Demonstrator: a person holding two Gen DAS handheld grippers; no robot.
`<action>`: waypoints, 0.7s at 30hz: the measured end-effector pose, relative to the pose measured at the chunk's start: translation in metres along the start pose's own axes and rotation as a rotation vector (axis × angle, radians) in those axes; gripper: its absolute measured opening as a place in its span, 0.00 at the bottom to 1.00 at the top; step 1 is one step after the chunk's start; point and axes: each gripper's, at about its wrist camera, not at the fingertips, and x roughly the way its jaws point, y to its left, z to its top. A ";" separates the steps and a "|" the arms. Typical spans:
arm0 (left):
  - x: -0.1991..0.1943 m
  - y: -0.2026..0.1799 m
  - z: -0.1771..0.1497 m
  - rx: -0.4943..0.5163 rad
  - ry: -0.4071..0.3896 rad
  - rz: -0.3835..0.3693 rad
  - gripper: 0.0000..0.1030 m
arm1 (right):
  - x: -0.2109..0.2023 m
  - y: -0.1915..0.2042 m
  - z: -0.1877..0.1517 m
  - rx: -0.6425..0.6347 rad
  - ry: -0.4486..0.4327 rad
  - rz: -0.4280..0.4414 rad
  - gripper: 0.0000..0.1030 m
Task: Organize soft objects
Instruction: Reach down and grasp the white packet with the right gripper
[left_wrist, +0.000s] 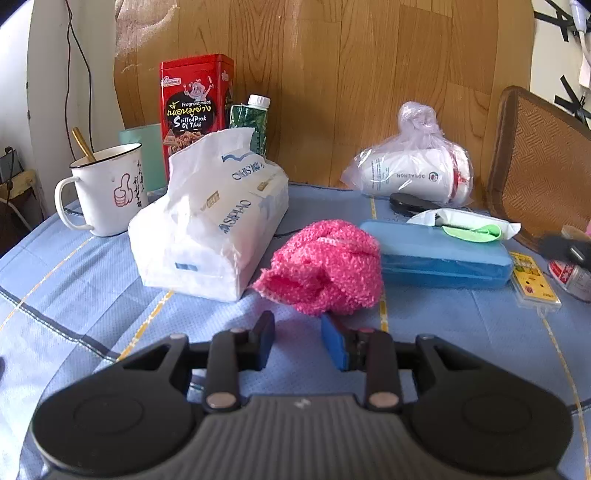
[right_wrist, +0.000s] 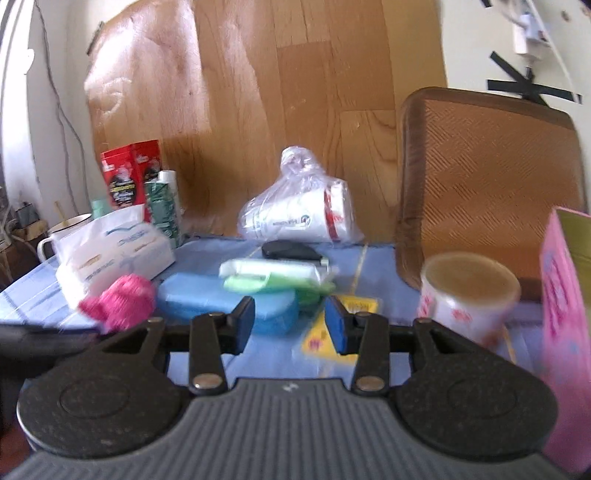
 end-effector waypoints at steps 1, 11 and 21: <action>0.000 0.002 0.000 -0.008 -0.004 -0.002 0.28 | 0.010 -0.001 0.007 0.018 0.011 0.003 0.51; -0.004 0.009 0.001 -0.048 -0.034 -0.011 0.30 | 0.125 -0.054 0.044 0.478 0.359 0.080 0.52; -0.008 0.015 0.001 -0.083 -0.054 -0.020 0.36 | 0.021 -0.043 0.033 0.408 0.244 0.201 0.02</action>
